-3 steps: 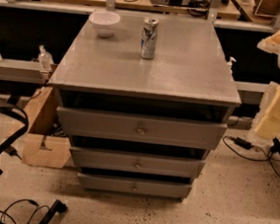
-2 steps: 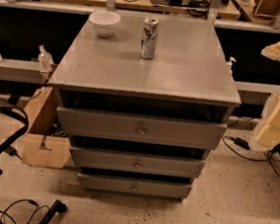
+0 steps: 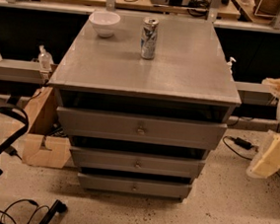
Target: Open middle drawer
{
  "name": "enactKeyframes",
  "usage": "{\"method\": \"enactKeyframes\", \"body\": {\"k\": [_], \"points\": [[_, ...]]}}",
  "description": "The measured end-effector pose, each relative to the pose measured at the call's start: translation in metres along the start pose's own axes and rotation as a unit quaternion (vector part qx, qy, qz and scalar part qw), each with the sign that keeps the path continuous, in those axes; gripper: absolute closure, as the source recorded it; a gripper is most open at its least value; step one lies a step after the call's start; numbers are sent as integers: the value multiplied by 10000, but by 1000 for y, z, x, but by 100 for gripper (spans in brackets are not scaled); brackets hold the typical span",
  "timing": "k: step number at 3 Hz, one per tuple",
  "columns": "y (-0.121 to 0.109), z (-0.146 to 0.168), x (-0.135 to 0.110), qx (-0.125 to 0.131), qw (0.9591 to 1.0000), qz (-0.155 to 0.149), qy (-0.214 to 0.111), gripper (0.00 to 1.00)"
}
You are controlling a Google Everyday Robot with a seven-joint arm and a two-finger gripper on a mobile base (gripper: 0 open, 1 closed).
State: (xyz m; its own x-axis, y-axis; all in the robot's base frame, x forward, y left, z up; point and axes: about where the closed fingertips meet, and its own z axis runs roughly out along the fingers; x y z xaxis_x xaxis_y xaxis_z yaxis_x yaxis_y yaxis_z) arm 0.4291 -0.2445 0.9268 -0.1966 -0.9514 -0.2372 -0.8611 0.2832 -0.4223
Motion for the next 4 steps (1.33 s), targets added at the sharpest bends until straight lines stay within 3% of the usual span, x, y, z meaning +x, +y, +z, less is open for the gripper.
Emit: {"method": "enactKeyframes", "body": {"k": [1,2,3,4], "points": [[3,41,20,120,9999,-30,67,0],[9,84,33,83,9997,225,0,0],[13,88,32,56,9997,240,16,0],[45,136,28,-256,9985,365,-312,0]]}}
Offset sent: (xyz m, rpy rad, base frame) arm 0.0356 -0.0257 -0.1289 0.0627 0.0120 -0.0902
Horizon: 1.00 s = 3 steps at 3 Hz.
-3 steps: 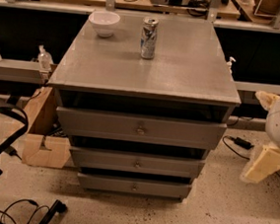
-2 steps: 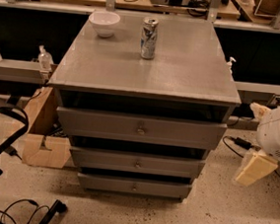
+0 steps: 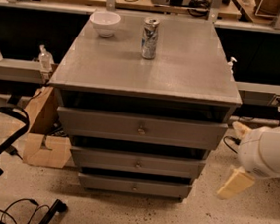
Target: Open middle drawer
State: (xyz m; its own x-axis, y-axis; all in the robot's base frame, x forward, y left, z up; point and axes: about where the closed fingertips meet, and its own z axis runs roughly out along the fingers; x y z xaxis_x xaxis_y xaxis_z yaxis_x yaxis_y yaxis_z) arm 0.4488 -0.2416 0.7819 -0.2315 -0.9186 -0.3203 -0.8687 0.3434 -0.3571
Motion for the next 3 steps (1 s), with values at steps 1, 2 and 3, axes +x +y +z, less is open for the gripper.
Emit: {"method": "enactKeyframes", "body": {"k": [1,2,3], "points": [[44,75,2,-265,9986,-33,-448,0],[68,148,-4,-274,9955,-425,-807,0],[58,204,-13,25,9921,-785,-982,0]]}}
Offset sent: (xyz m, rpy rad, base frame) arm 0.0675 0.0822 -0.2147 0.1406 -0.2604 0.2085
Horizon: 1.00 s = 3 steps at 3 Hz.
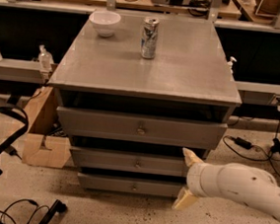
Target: Open middle drawer
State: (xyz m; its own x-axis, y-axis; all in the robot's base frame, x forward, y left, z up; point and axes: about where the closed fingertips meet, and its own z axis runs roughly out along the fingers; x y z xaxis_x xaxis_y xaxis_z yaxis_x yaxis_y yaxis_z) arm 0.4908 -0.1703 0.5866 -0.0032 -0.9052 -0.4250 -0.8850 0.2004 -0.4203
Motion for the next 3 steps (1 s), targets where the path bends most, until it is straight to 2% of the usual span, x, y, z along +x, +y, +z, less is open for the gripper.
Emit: {"method": "enactKeyframes", "body": {"k": [1,2,3], "points": [[-7,28,6,56,9992,-327,208,0],[-10,35,3,16,9991,-340,245,0],[12,54,14,-200,9986,-333,355,0]]}}
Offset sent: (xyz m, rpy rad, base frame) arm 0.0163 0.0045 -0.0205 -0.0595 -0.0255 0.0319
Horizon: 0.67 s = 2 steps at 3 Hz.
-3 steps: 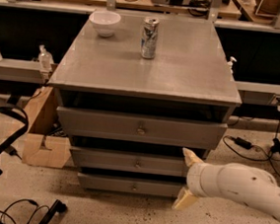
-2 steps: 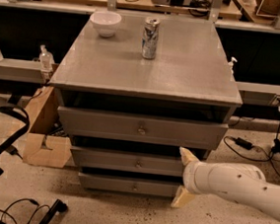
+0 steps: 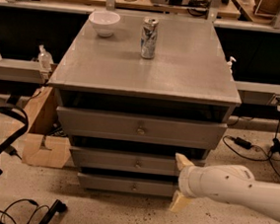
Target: Open middle drawer
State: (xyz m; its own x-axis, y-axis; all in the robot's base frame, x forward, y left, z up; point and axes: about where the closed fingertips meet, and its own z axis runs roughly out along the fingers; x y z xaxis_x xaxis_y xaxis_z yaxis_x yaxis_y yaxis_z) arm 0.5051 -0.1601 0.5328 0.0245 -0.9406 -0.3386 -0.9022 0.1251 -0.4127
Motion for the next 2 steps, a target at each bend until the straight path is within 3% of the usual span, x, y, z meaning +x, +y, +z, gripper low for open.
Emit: {"method": "enactKeyframes", "body": {"k": [1,2], "points": [[23,52,10,-351,9992,-42,191,0],[25,81,23,-477,9981,-135,374,0]]}}
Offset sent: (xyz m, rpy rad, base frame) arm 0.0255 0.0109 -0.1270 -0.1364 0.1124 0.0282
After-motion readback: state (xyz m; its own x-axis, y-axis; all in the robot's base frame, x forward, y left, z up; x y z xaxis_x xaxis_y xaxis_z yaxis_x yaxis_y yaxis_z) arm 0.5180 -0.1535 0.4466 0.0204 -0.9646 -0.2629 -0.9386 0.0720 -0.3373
